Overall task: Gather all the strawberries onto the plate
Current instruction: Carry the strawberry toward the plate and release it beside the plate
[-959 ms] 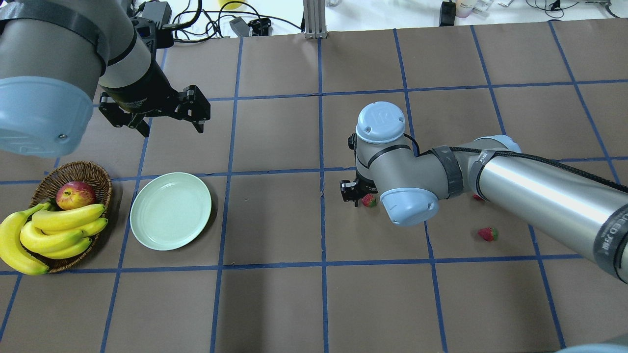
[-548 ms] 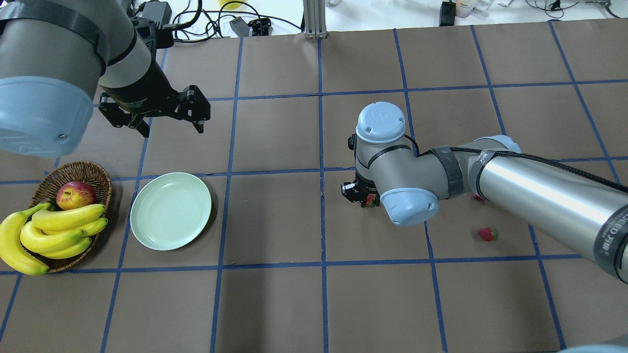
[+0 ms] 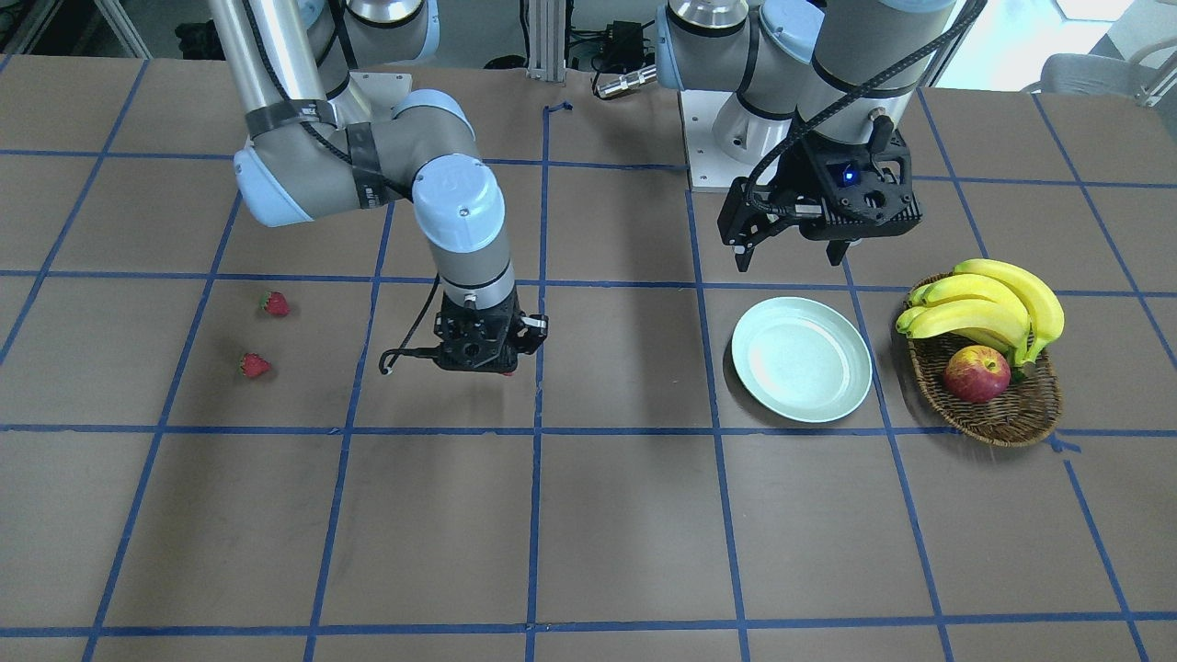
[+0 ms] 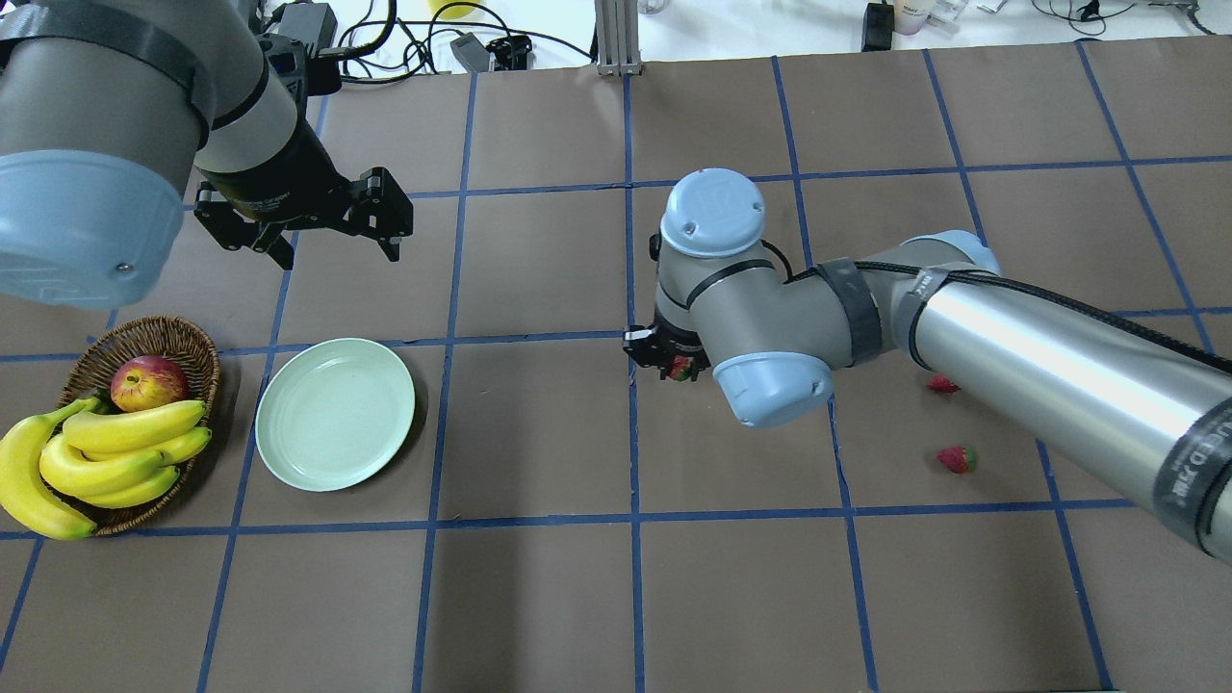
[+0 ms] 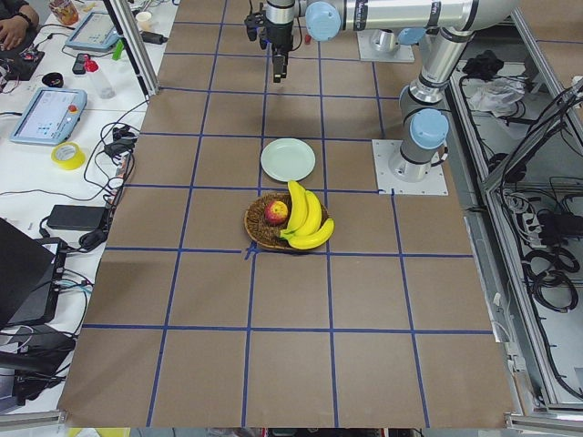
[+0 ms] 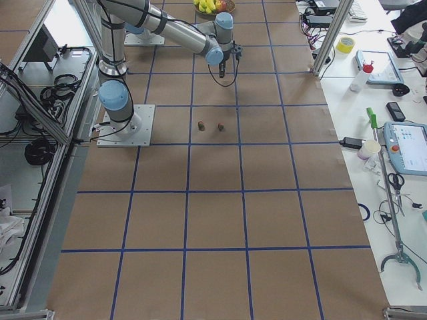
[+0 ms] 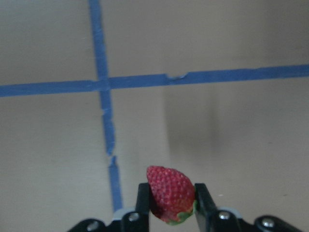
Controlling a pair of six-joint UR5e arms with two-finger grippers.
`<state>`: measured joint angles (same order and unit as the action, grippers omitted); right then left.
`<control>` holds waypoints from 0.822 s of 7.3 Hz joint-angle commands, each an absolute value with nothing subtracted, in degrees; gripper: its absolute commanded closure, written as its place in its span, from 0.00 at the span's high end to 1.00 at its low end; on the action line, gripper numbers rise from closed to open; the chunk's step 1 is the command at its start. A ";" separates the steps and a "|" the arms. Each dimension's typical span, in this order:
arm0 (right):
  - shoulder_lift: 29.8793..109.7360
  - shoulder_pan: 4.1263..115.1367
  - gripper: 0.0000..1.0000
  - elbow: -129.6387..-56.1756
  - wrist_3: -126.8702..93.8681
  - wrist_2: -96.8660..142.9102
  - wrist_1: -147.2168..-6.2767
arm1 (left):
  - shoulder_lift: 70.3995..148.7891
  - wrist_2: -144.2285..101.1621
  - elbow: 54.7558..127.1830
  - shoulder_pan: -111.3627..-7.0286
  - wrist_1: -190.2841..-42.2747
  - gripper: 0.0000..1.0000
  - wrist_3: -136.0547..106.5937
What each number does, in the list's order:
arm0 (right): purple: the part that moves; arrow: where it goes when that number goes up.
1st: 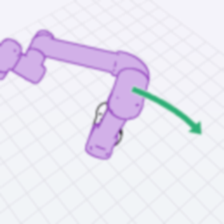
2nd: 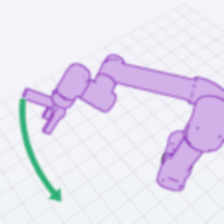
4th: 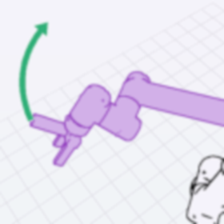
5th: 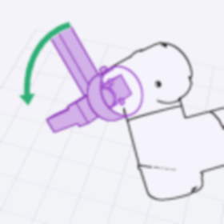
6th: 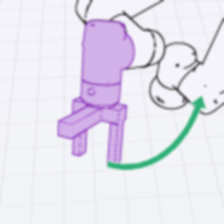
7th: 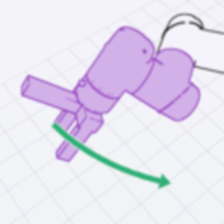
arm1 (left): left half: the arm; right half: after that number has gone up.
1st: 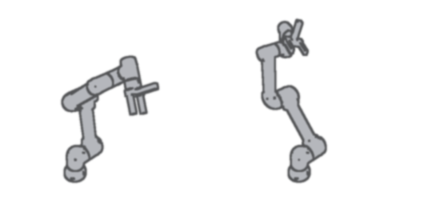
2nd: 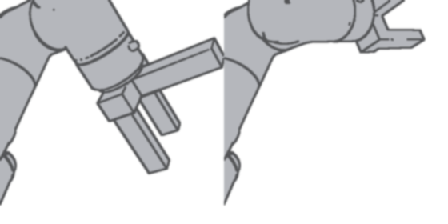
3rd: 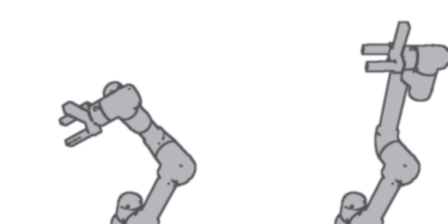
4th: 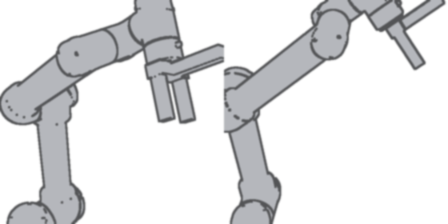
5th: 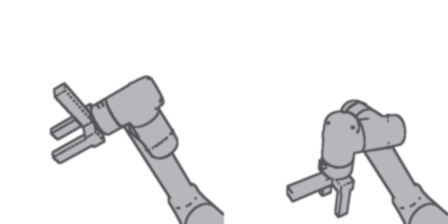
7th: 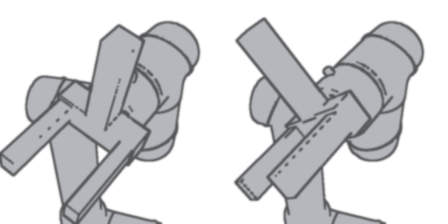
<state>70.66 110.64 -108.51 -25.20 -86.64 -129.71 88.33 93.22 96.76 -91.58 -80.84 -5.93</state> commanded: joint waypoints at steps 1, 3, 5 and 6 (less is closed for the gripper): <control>69.88 117.40 0.00 -106.09 -38.79 -85.43 -129.02 | 88.33 93.16 96.77 -91.50 -80.77 1.00 -6.06; 63.76 120.92 0.00 -103.12 -47.14 -85.26 -133.73 | 88.33 93.16 96.68 -91.50 -80.77 1.00 -5.98; 60.30 122.25 0.00 -99.51 -50.52 -85.08 -134.03 | 88.33 93.16 97.03 -91.58 -80.95 1.00 -6.06; 59.86 122.17 0.21 -99.23 -51.06 -83.77 -134.03 | 88.33 93.16 97.29 -91.58 -80.77 1.00 -6.06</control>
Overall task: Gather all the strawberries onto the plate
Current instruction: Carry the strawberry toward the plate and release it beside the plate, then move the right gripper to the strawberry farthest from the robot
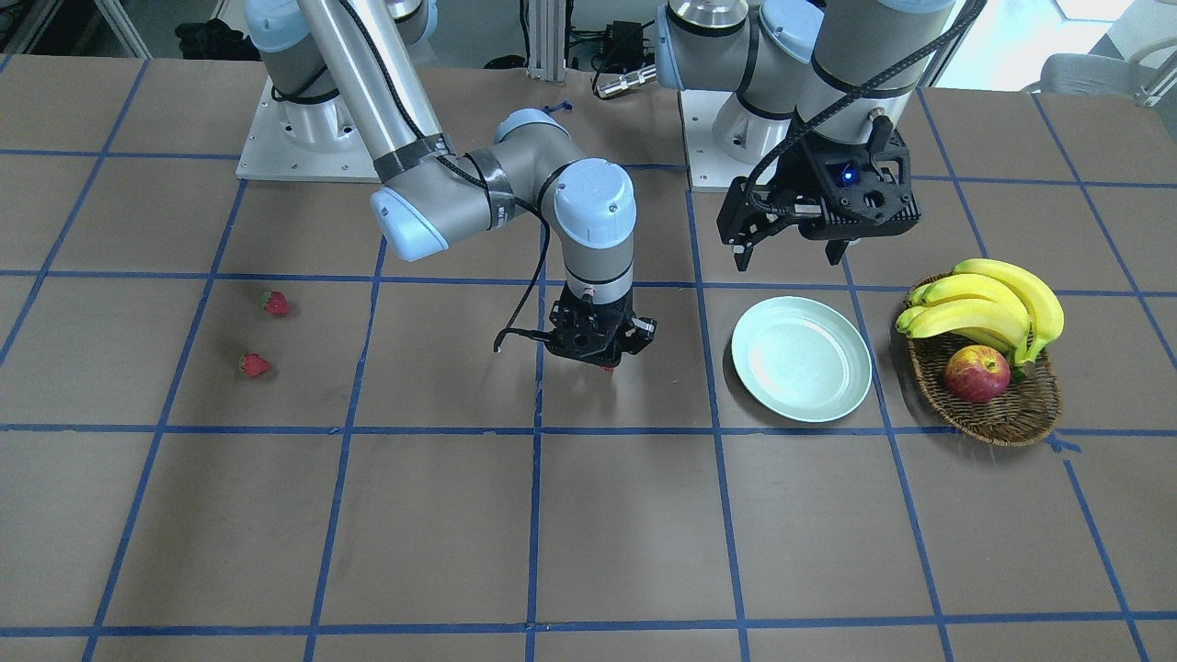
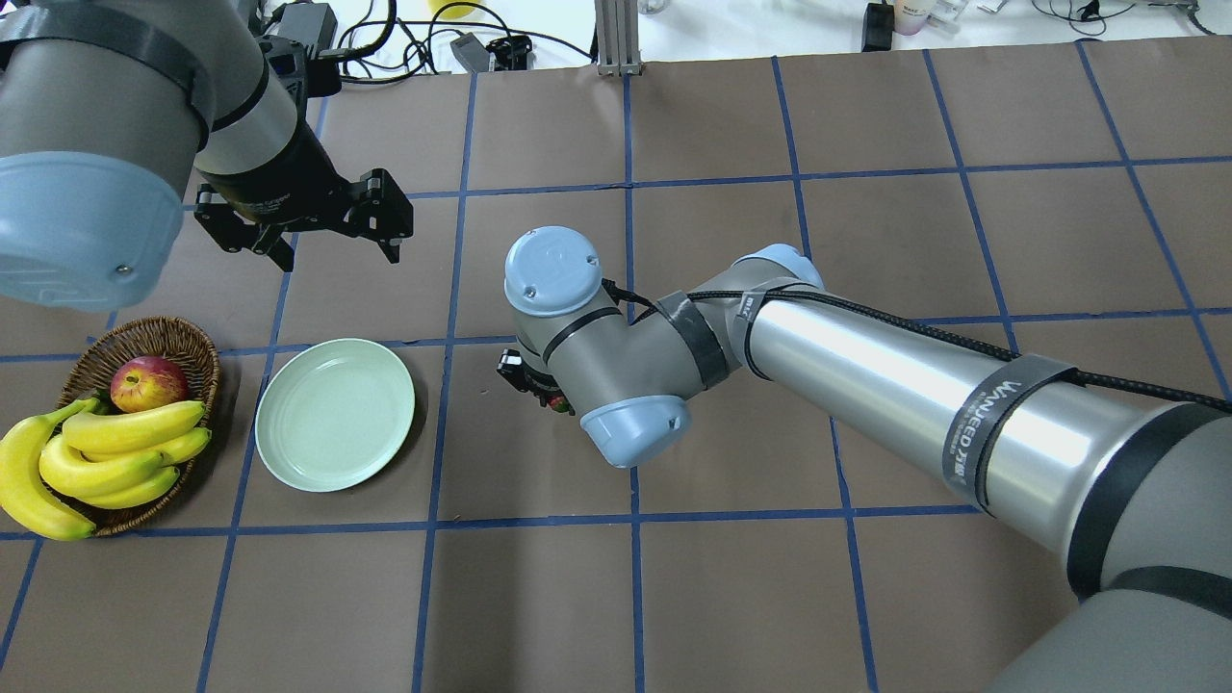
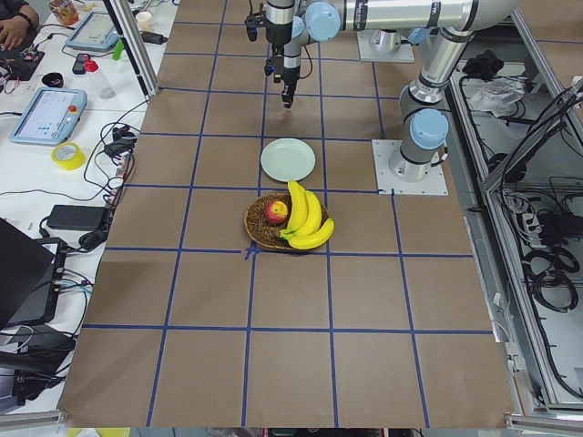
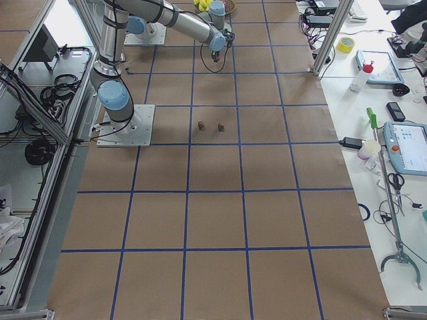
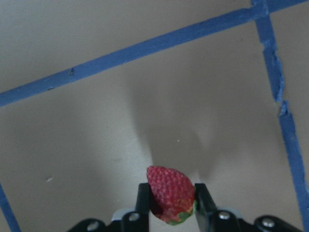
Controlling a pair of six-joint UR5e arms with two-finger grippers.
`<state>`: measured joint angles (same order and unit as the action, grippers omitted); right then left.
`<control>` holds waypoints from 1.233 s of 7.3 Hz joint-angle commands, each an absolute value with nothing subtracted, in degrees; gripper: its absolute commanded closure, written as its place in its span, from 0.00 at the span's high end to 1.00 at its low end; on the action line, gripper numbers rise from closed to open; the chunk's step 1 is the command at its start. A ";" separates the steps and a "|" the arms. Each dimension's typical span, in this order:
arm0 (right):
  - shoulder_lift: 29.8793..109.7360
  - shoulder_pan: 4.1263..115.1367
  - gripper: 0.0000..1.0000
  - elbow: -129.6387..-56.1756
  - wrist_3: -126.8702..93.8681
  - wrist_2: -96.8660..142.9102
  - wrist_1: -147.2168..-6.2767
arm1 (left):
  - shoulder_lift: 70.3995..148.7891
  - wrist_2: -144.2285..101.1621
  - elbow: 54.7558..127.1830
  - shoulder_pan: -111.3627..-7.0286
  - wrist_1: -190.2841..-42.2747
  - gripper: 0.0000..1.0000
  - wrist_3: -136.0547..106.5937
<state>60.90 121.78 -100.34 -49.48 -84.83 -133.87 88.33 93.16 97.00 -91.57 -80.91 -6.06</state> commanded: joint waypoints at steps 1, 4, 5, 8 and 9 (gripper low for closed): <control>59.68 122.17 0.91 -99.66 -51.06 -84.19 -134.03 | 88.24 93.25 97.38 -91.50 -80.77 1.00 -6.06; 64.23 119.64 1.00 -98.96 -48.80 -83.85 -133.07 | 88.24 93.16 97.38 -91.50 -80.60 1.00 -6.06; 67.47 114.75 1.00 -99.05 -45.12 -83.33 -127.50 | 88.24 93.16 97.38 -91.49 -80.33 1.00 -6.15; 81.17 96.65 1.00 -101.07 -18.69 -89.51 -103.04 | 88.24 93.16 97.38 -91.49 -80.33 1.00 -6.15; 83.04 91.72 0.99 -104.12 -11.06 -93.39 -102.49 | 88.24 93.08 97.38 -91.58 -80.33 1.00 -6.24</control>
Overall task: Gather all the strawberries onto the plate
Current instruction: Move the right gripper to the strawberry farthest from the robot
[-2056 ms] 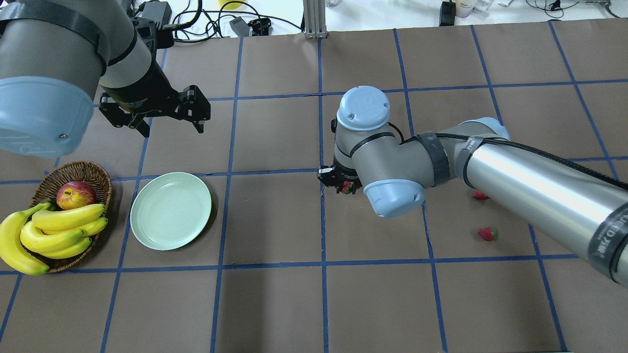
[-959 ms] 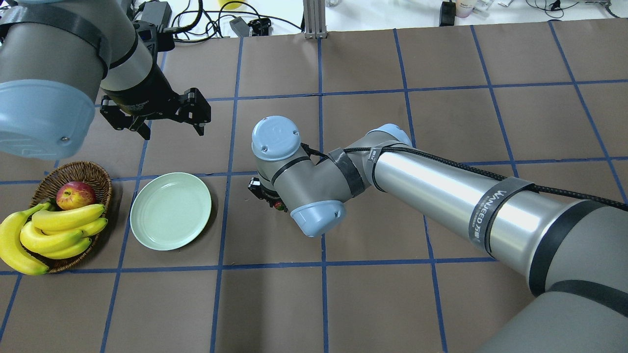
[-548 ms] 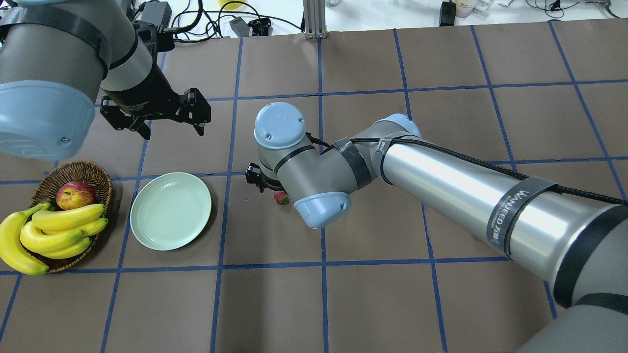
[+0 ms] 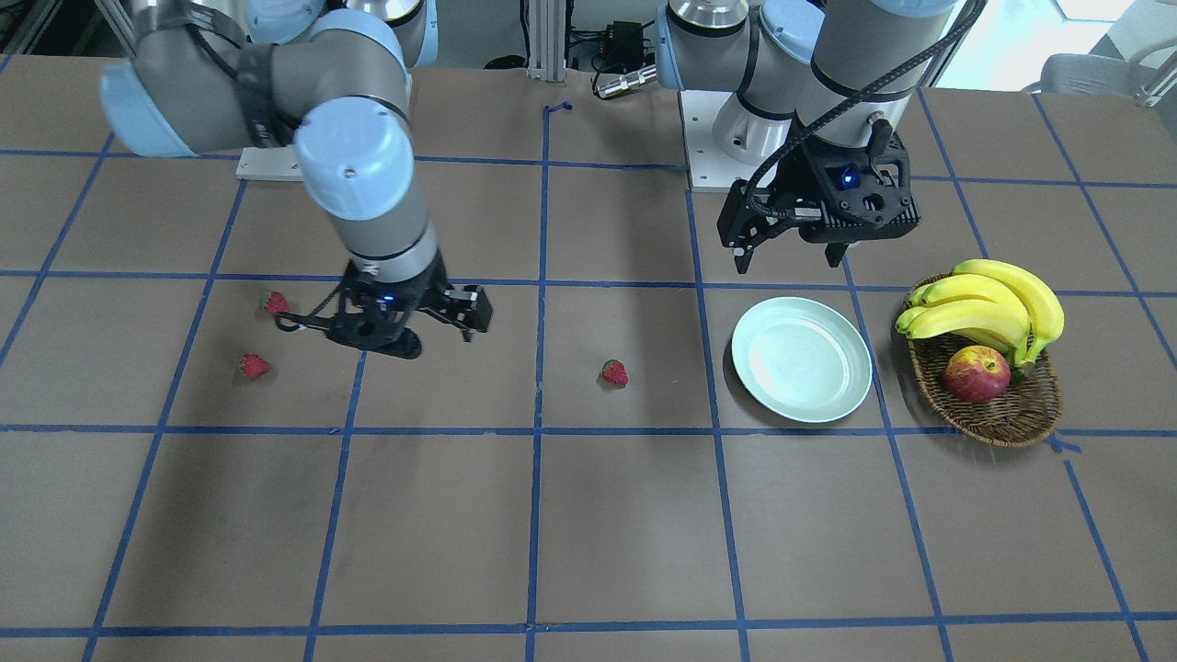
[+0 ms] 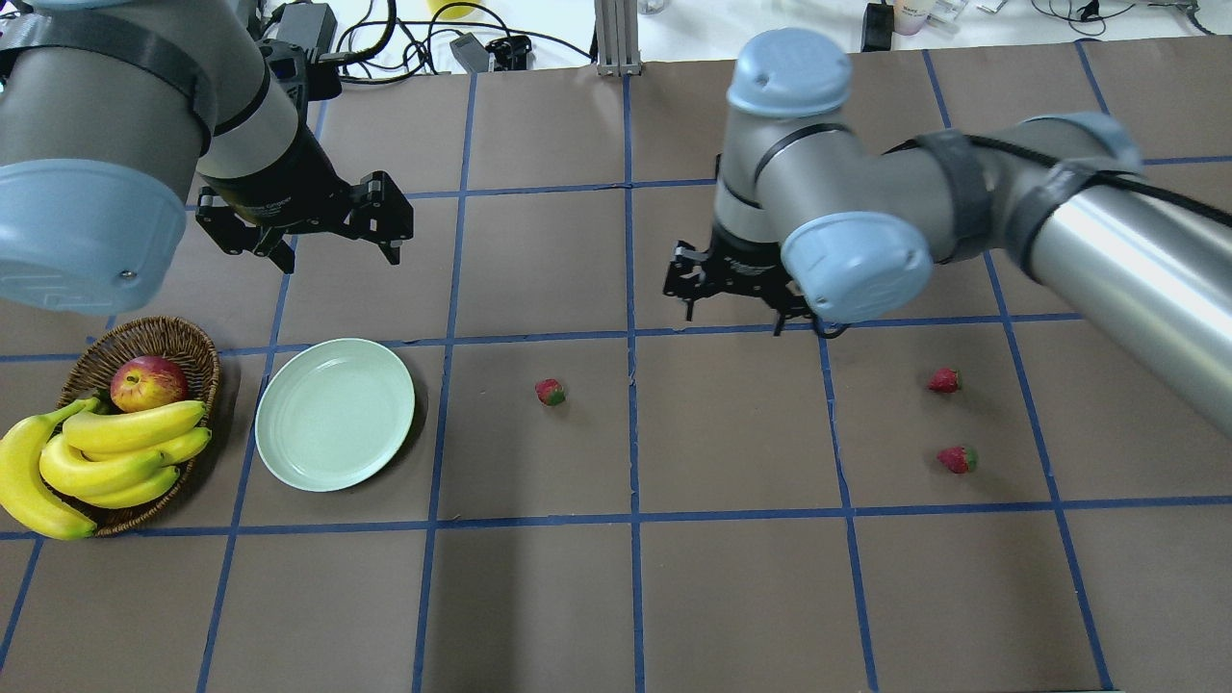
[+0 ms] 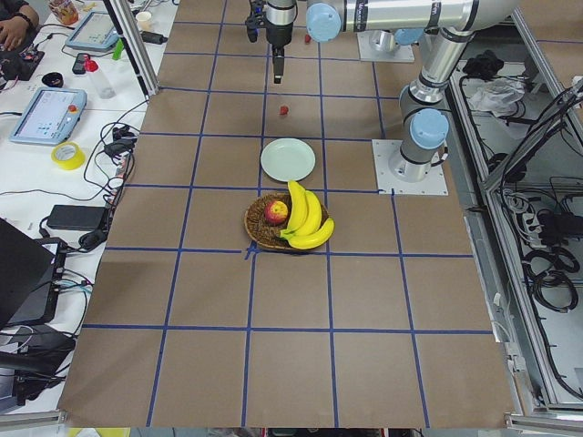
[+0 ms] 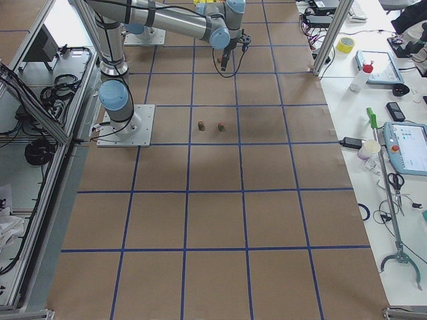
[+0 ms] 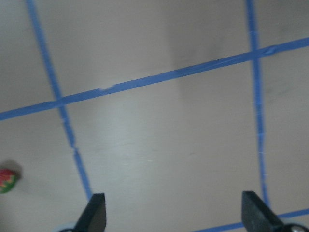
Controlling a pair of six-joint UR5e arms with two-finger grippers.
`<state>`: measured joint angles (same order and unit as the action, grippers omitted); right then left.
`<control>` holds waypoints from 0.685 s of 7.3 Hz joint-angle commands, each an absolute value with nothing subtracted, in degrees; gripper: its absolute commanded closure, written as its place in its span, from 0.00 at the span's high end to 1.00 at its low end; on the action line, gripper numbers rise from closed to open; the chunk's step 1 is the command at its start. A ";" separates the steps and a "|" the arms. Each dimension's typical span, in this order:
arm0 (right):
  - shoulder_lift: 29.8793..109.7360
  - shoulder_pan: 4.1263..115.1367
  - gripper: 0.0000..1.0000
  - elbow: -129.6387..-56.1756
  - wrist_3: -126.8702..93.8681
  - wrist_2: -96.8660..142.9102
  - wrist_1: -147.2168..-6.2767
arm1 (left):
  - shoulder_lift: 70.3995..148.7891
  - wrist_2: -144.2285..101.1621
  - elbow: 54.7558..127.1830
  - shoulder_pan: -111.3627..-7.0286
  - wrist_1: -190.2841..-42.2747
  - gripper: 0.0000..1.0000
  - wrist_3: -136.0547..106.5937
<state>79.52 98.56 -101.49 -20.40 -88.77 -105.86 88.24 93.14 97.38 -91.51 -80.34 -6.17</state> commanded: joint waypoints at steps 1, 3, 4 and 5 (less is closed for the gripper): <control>83.58 86.71 1.00 -106.50 -3.50 -92.99 -108.83 | 88.24 93.08 97.38 -91.58 -80.33 1.00 -6.15; 83.58 76.43 1.00 -112.03 4.71 -92.46 -112.40 | 88.24 93.16 97.38 -91.49 -80.33 1.00 -6.24; 83.67 73.85 1.00 -115.45 7.88 -92.46 -117.11 | 88.24 93.16 97.38 -91.49 -80.33 1.00 -6.15; 82.89 73.22 1.00 -120.27 8.78 -91.85 -126.38 | 88.24 93.16 97.38 -91.58 -80.33 1.00 -6.24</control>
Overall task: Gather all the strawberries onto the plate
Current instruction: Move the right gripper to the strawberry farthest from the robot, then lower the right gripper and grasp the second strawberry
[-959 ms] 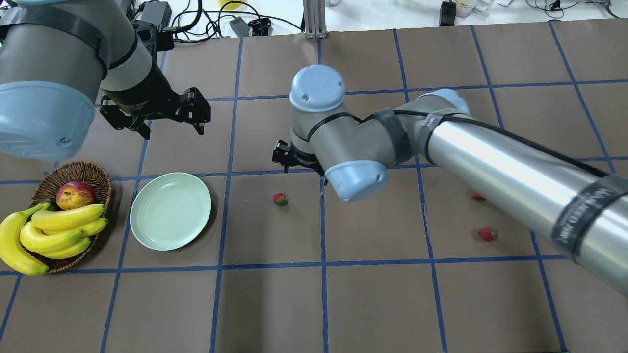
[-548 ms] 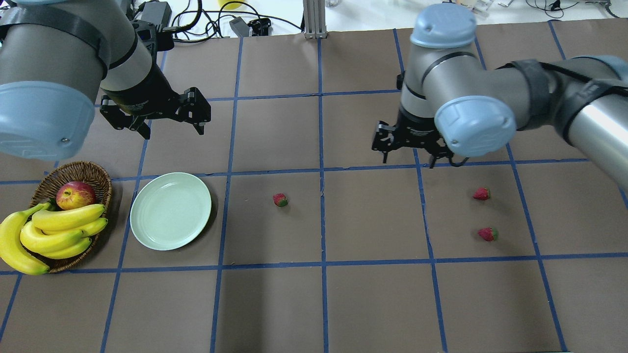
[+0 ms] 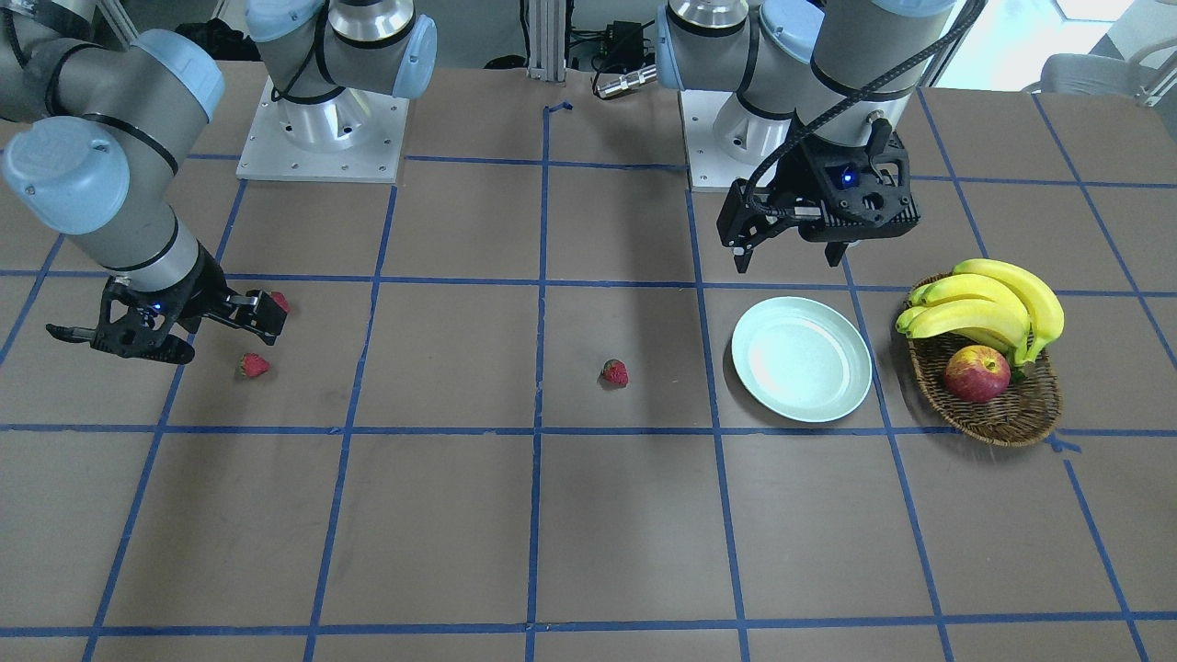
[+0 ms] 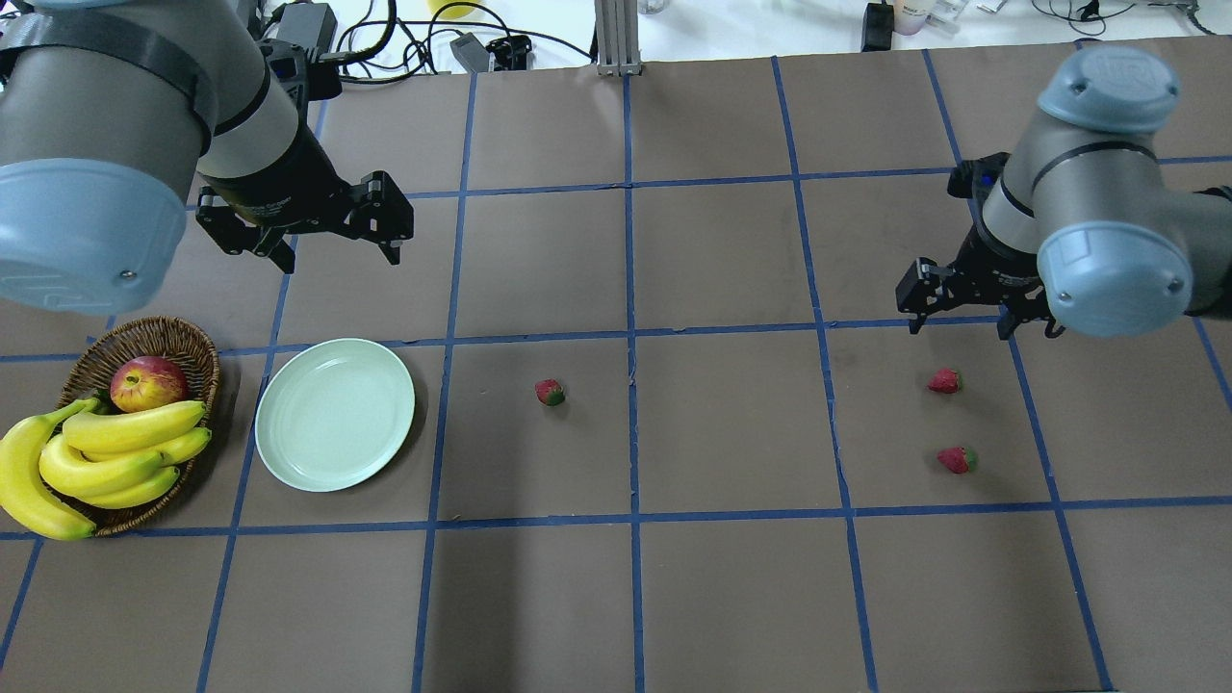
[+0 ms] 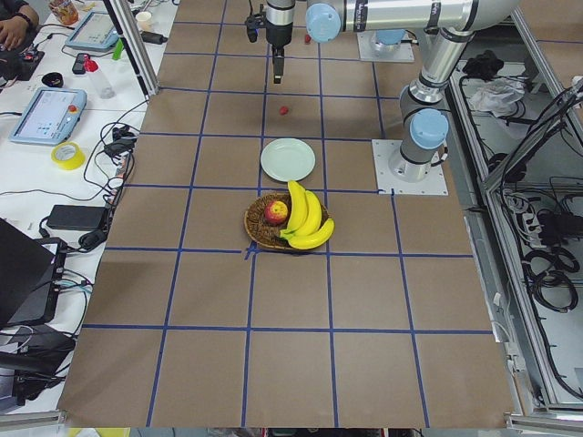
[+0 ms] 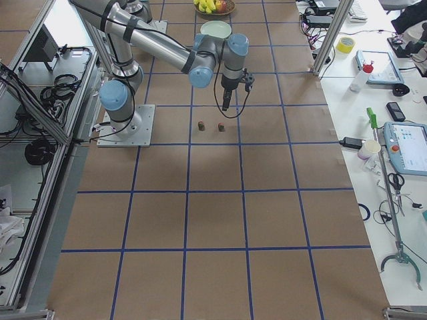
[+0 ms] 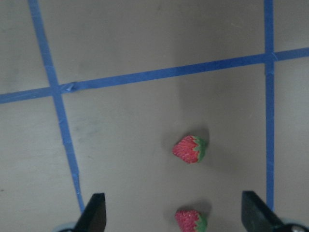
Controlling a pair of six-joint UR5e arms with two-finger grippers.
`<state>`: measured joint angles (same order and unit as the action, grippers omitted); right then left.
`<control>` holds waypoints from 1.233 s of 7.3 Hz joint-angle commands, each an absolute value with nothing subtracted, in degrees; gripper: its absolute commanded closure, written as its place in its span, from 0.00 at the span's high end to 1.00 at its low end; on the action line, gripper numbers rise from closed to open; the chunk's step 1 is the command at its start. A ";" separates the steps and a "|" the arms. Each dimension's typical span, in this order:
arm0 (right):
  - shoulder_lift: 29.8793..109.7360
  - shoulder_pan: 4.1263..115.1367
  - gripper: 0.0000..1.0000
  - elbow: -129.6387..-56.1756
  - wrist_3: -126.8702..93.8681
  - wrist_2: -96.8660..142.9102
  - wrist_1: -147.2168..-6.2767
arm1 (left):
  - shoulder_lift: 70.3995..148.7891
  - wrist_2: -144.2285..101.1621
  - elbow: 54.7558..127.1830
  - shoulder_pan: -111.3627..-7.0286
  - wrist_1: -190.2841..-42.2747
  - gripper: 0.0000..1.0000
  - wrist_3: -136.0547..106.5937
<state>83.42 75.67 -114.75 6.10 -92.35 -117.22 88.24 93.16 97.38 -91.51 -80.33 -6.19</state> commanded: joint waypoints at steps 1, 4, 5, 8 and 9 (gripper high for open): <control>79.57 72.95 1.00 -124.50 10.36 -90.19 -135.87 | 88.24 93.16 97.38 -91.50 -80.33 1.00 -6.15; 78.05 72.33 0.99 -126.47 12.81 -85.89 -141.92 | 88.24 93.08 97.38 -91.49 -80.33 1.00 -6.15; 78.05 72.33 0.96 -126.82 14.22 -86.39 -142.29 | 88.24 93.16 97.38 -91.49 -80.33 1.00 -6.15; 77.61 72.33 0.89 -126.83 15.55 -90.16 -141.59 | 88.24 93.25 97.38 -91.49 -80.42 1.00 -6.15; 77.61 72.33 0.86 -126.74 15.82 -90.61 -139.42 | 88.24 93.08 97.38 -91.49 -80.33 1.00 -6.24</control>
<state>77.69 72.34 -126.80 15.43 -89.56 -141.15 88.24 93.18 97.38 -91.49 -80.37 -6.18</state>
